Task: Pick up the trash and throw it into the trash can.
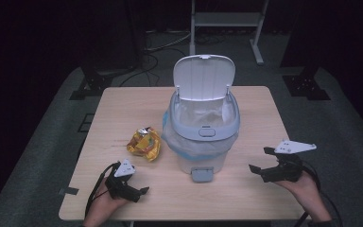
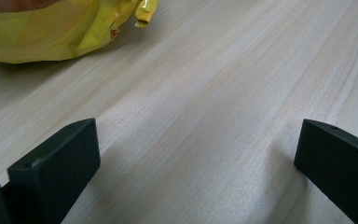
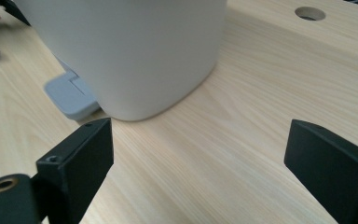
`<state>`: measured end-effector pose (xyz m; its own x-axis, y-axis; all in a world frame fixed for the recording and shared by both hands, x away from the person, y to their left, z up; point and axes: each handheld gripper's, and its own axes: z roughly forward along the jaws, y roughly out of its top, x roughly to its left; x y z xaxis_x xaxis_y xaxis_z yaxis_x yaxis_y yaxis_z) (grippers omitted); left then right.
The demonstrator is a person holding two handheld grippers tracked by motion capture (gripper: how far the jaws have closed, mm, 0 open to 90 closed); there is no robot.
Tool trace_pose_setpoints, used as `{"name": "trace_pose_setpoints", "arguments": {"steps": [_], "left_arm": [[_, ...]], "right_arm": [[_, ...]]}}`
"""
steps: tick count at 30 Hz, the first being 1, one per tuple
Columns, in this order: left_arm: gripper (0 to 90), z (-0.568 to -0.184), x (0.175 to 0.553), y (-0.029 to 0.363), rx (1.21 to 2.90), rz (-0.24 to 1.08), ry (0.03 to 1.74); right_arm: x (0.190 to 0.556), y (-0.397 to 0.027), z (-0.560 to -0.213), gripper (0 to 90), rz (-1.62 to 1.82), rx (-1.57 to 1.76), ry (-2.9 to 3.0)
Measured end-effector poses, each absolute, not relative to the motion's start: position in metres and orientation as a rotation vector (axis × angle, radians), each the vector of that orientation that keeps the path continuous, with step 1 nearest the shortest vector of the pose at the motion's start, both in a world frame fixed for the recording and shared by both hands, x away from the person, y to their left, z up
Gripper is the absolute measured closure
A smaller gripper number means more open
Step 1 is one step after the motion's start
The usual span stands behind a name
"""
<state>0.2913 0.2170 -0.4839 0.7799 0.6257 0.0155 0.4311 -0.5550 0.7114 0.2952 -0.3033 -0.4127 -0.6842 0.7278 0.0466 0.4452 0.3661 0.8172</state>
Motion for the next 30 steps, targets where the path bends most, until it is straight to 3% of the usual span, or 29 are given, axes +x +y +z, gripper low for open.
{"name": "trace_pose_setpoints", "arguments": {"steps": [2, 4, 30], "left_arm": [[0.0, -0.484, 0.291, 0.217, 2.246, 0.346, 0.781], [0.0, -0.484, 0.291, 0.217, 2.246, 0.346, 0.781], [0.0, -0.480, 0.288, 0.217, 2.236, 0.330, 0.775]], "right_arm": [[0.296, -0.304, -0.418, 7.1, 1.210, 1.031, 2.311], [0.296, -0.305, -0.424, 0.9, 1.204, 1.031, 2.311], [0.303, -0.302, -0.488, 0.0, 0.987, 1.131, 2.389]]}}
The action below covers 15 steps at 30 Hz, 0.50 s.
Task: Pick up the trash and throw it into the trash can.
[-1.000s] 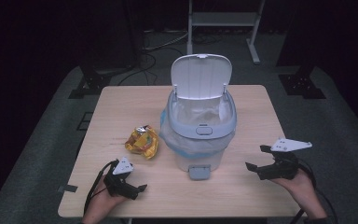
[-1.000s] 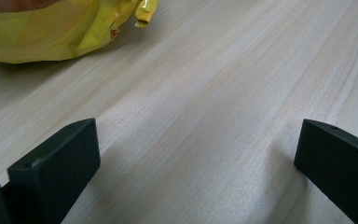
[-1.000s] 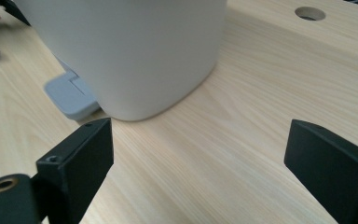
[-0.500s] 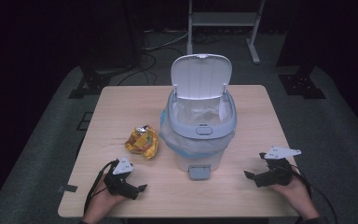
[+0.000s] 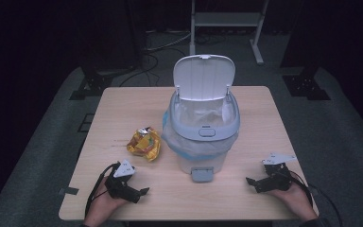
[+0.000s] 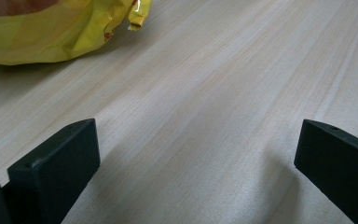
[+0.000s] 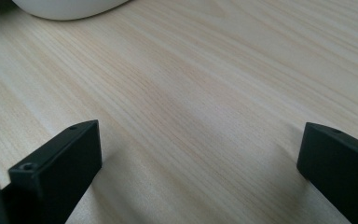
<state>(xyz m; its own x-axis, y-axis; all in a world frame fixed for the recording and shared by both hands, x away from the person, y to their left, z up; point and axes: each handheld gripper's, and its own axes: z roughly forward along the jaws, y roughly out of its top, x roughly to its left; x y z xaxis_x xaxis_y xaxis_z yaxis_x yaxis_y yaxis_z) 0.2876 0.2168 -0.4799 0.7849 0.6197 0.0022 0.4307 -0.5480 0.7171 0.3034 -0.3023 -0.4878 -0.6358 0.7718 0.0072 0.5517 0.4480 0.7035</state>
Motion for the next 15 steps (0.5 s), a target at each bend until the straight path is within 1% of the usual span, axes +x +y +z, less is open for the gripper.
{"name": "trace_pose_setpoints", "arguments": {"steps": [7, 15], "left_arm": [[0.0, -0.470, 0.282, 0.217, 2.220, 0.351, 0.757], [0.0, -0.455, 0.280, 0.221, 2.196, 0.339, 0.757]], "right_arm": [[0.304, -0.303, -0.489, 0.0, 0.997, 1.133, 2.378], [0.304, -0.303, -0.489, 0.0, 0.996, 1.138, 2.373]]}}
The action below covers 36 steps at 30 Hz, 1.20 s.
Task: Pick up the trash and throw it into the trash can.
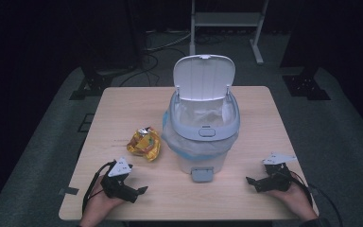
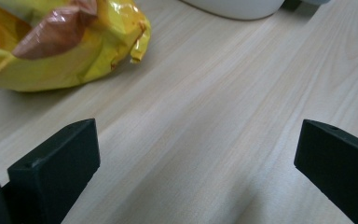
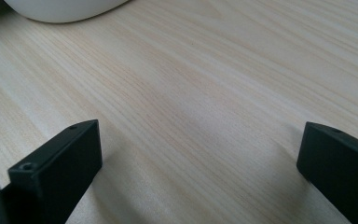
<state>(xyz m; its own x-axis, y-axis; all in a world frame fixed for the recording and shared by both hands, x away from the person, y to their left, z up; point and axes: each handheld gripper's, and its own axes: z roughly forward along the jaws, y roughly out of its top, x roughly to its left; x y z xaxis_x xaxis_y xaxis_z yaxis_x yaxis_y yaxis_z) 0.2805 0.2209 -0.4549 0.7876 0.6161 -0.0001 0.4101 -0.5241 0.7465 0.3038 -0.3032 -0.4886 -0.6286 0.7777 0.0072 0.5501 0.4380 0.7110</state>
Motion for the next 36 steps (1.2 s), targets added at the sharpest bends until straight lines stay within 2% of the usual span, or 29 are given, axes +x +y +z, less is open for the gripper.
{"name": "trace_pose_setpoints", "arguments": {"steps": [36], "left_arm": [[0.0, -0.403, 0.316, 0.235, 2.087, 0.401, 0.747]], "right_arm": [[0.304, -0.303, -0.489, 0.0, 0.994, 1.140, 2.372]]}}
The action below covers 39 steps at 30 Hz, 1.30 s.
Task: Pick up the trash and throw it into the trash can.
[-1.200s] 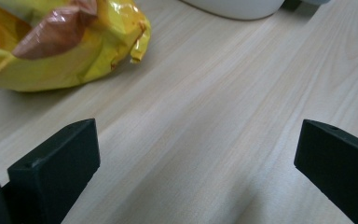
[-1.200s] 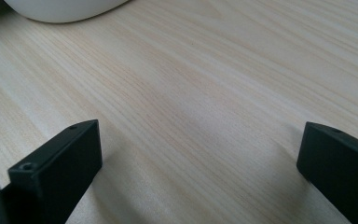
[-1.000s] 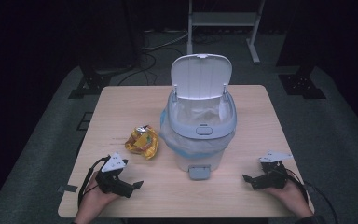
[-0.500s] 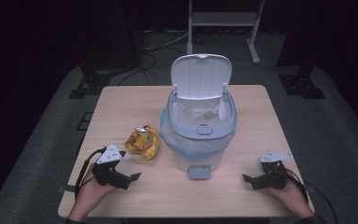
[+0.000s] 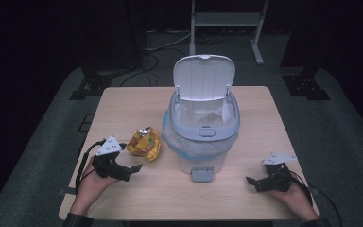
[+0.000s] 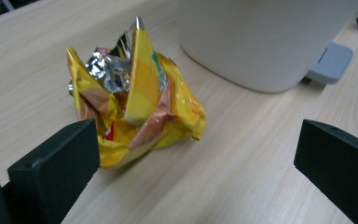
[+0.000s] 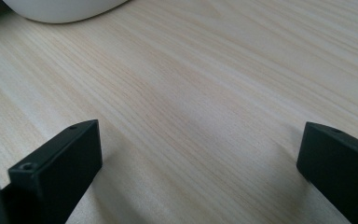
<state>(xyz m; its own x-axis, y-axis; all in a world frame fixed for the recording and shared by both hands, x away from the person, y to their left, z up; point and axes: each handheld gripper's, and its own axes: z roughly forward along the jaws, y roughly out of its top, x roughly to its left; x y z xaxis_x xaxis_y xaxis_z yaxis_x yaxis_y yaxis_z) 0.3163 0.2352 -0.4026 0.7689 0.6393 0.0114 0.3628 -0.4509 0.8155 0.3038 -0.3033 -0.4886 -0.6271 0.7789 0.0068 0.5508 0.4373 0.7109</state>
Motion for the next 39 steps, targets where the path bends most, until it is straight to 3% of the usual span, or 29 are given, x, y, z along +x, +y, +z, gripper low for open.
{"name": "trace_pose_setpoints", "arguments": {"steps": [17, 29, 39], "left_arm": [[0.0, -0.384, 0.348, 0.246, 2.048, 0.460, 0.782], [0.0, -0.391, 0.377, 0.249, 2.033, 0.448, 0.808], [15.0, -0.402, 0.389, 0.259, 1.999, 0.442, 0.804]], "right_arm": [[0.304, -0.303, -0.489, 0.0, 0.994, 1.139, 2.371], [0.304, -0.303, -0.489, 0.0, 0.995, 1.143, 2.370], [0.304, -0.303, -0.489, 0.0, 0.995, 1.143, 2.369]]}}
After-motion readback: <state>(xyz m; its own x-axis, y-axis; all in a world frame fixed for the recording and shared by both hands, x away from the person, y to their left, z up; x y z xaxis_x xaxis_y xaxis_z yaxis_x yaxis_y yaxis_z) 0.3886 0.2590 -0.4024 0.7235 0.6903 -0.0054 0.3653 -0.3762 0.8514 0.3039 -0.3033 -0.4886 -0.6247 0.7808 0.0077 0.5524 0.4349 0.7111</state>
